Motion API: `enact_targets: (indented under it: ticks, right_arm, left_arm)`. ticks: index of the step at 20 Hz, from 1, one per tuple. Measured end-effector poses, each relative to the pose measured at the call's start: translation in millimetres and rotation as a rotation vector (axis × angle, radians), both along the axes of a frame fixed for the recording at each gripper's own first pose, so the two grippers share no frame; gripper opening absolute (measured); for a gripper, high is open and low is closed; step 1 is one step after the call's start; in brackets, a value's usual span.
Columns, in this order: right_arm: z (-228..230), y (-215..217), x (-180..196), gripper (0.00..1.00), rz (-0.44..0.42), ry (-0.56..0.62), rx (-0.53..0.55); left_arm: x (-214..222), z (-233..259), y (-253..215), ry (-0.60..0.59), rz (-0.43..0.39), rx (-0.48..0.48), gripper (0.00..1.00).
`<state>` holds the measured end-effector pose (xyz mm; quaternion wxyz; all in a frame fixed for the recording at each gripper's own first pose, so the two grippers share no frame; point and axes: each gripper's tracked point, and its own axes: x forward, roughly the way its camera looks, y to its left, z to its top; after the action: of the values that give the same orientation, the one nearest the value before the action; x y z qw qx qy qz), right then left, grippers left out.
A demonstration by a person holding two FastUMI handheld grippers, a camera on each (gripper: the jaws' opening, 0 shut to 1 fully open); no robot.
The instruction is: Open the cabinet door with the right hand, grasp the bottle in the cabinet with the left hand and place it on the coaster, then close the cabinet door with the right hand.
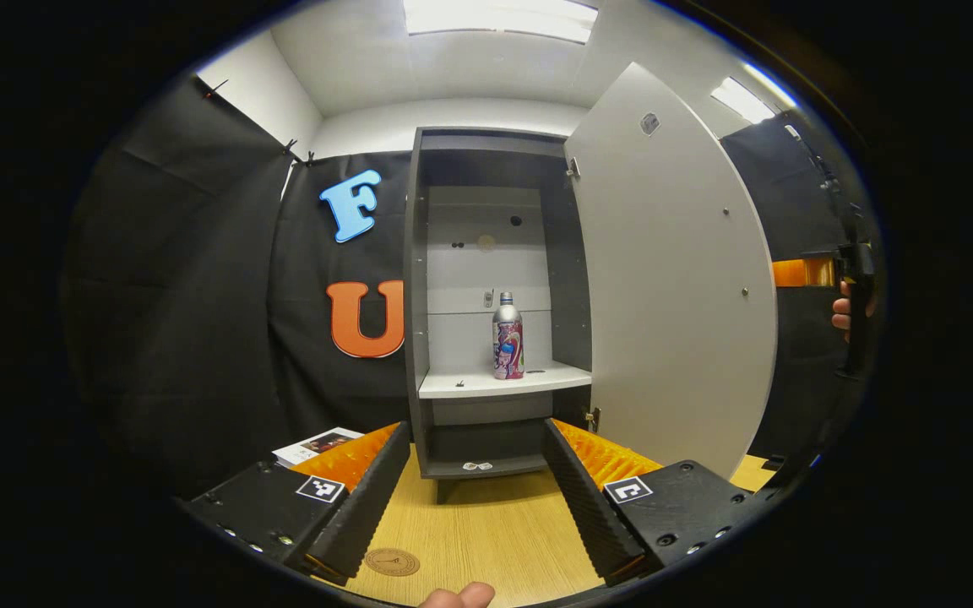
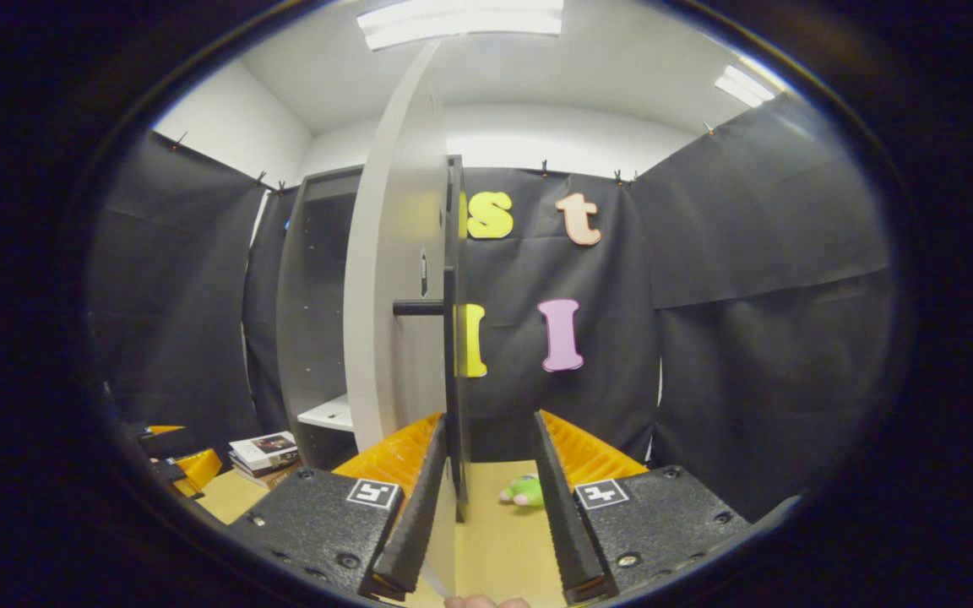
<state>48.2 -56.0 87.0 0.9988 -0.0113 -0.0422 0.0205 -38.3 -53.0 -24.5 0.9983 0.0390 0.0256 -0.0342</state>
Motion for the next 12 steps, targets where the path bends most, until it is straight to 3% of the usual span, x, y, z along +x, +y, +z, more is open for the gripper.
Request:
enact_targets:
  ticks: [8,10,11,12]
  right_arm:
    - [-35.4,8.0,-25.0,0.67,0.034,0.040,-0.012]
    - [-39.7,9.8,-27.4,0.75,0.035,0.041,-0.013]
    - [-42.3,9.7,-26.7,0.78,0.033,0.044,-0.010]
    - [-43.0,9.1,-26.2,0.80,0.033,0.044,-0.002]
  left_arm:
    - [20.7,7.5,-20.5,-0.036,-0.039,0.003,0.95]
    - [43.6,17.3,-23.6,-0.070,-0.044,-0.001,0.95]
    - [56.3,21.4,-25.8,-0.077,-0.048,-0.008,1.00]
    - [70.4,25.4,-28.5,-0.087,-0.053,-0.021,0.96]
